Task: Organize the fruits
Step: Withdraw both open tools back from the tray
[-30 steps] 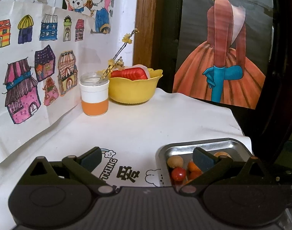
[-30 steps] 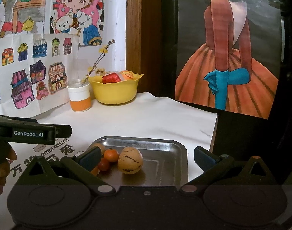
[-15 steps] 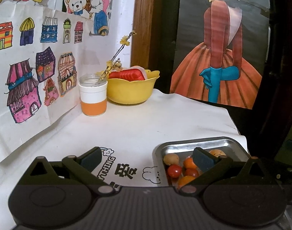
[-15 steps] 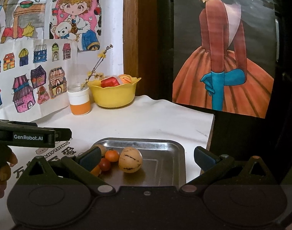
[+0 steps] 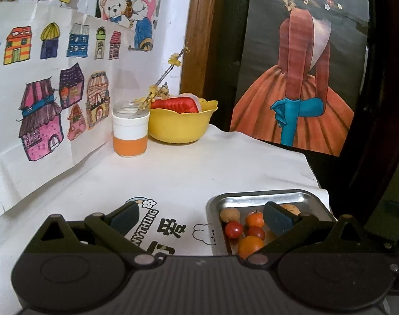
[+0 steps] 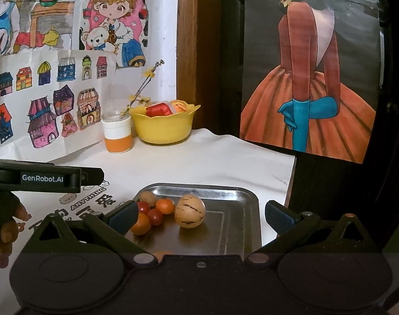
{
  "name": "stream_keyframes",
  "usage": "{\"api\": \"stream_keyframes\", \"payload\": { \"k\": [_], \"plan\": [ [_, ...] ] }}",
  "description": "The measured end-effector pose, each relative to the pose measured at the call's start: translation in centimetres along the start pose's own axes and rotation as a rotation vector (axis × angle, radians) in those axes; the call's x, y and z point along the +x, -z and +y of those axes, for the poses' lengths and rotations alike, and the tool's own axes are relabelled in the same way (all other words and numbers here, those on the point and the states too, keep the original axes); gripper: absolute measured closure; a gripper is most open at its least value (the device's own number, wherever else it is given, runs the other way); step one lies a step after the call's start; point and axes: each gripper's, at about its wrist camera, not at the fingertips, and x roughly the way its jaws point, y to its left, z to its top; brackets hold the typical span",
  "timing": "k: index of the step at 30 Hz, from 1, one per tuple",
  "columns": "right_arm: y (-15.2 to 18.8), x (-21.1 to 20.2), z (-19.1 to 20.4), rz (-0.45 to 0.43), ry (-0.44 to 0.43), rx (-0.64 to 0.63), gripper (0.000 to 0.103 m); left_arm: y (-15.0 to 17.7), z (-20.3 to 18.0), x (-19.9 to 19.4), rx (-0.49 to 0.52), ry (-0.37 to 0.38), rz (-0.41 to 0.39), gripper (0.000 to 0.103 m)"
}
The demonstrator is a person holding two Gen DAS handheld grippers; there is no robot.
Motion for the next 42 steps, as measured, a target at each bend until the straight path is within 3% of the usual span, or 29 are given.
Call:
{"api": "stream_keyframes", "payload": {
  "k": [20, 34, 42],
  "plan": [
    [0.6, -1.9, 3.0, 0.010, -0.024, -0.022, 0.001, 1.2, 1.4, -3.5, -0.016, -0.027, -0.058, 0.000],
    [0.5, -3.1, 4.1, -0.027, -0.019, 0.001, 0.001, 1.9, 3.2, -5.1, -0.104, -0.024, -0.064, 0.000],
    [1.1, -3.5, 4.3, -0.019, -0.010, -0.005, 0.001, 2.5, 2.9, -6.1, -0.083, -0.033, -0.090, 0.000]
  ]
}}
